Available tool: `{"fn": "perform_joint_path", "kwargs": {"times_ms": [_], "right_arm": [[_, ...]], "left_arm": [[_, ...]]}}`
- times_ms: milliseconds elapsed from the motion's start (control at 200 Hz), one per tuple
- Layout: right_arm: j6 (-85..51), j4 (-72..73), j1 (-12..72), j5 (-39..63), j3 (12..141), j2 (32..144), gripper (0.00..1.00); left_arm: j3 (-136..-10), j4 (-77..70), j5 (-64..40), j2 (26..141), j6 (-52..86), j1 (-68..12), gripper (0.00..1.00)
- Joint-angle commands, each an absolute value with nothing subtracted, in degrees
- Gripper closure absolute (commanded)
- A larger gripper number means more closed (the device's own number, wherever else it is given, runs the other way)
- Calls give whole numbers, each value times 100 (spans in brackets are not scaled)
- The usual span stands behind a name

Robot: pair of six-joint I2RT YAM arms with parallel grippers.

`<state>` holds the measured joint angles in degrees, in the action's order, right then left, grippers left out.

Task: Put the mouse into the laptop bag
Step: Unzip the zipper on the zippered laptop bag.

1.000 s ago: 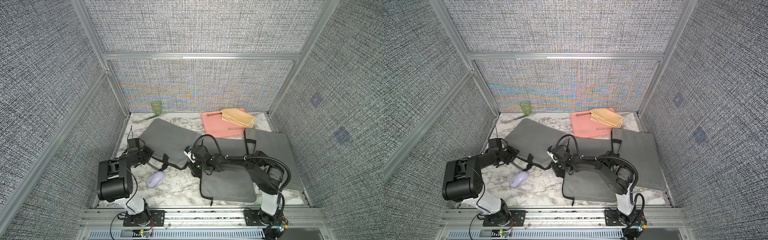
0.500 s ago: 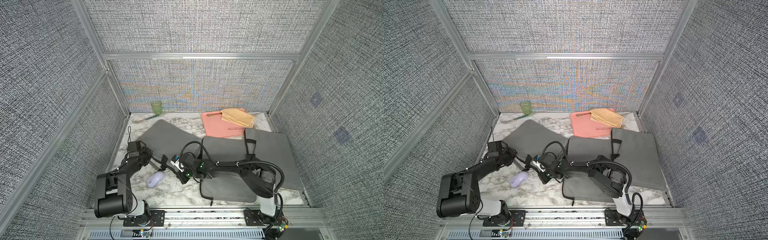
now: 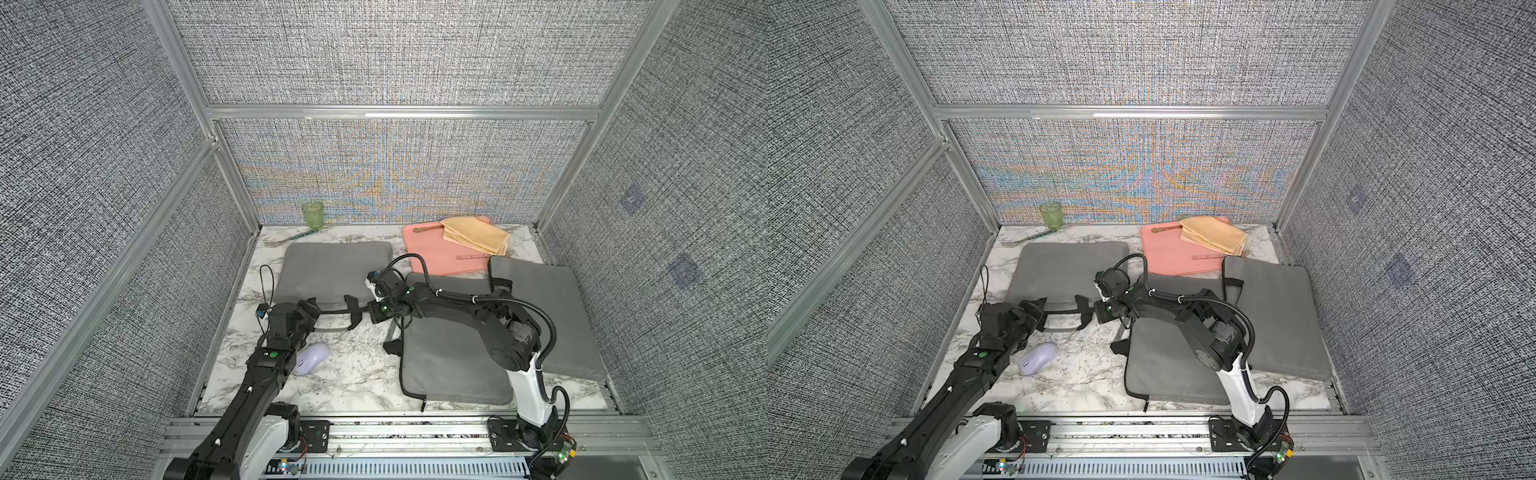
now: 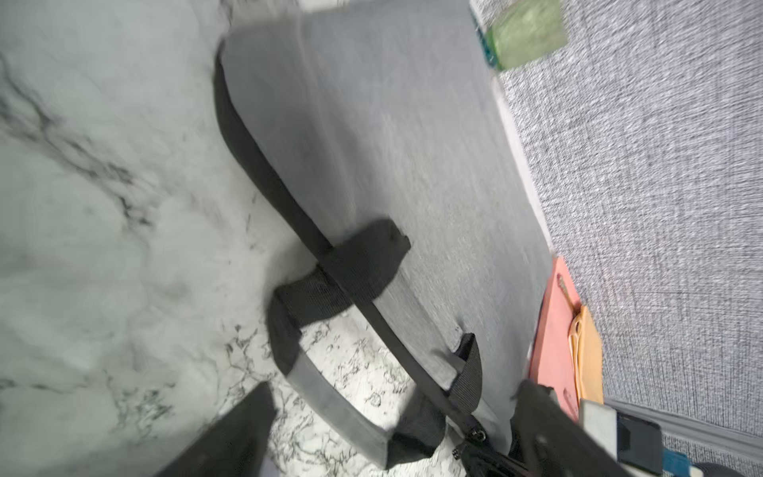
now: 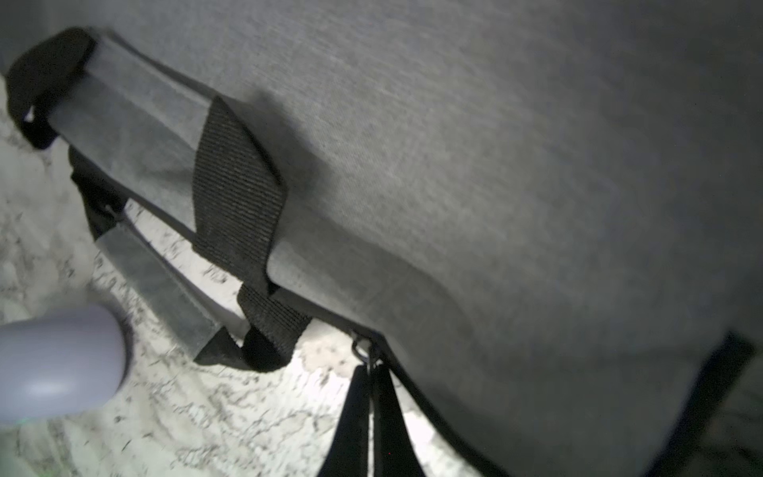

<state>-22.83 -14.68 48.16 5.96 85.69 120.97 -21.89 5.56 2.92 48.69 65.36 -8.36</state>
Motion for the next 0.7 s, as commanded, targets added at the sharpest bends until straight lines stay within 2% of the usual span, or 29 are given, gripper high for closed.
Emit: {"fn": "perform_joint_path", "kwargs": {"times_ms": [0,185,315,485,580,630,696], "right_arm": [[-2314,-1702,4626,195,8817,12187,100],[-2252,-2250,4348,-175,9529,12511,100],[-2247,-2673,4212,-363,10162,12843,100],[-2249,-3146,4069,-599,10784,13207,100],[-2272,-3234,3992,-494,10925,13279,100],[-2212,-3218,4024,-380,10949,13267,100],[-2128,-3187,4103,-277,10927,13235,100]], "left_arm": [[-1933,529,934,4496,6116,-730,1],[-2240,818,922,4705,5416,-152,1],[-2583,358,-27,6107,5110,505,1],[-3238,123,139,7795,4902,721,0],[-3690,39,-805,8270,4666,887,4],[-3963,146,-958,8446,4575,863,6],[-4115,-77,-1278,8746,4631,866,16]]}}
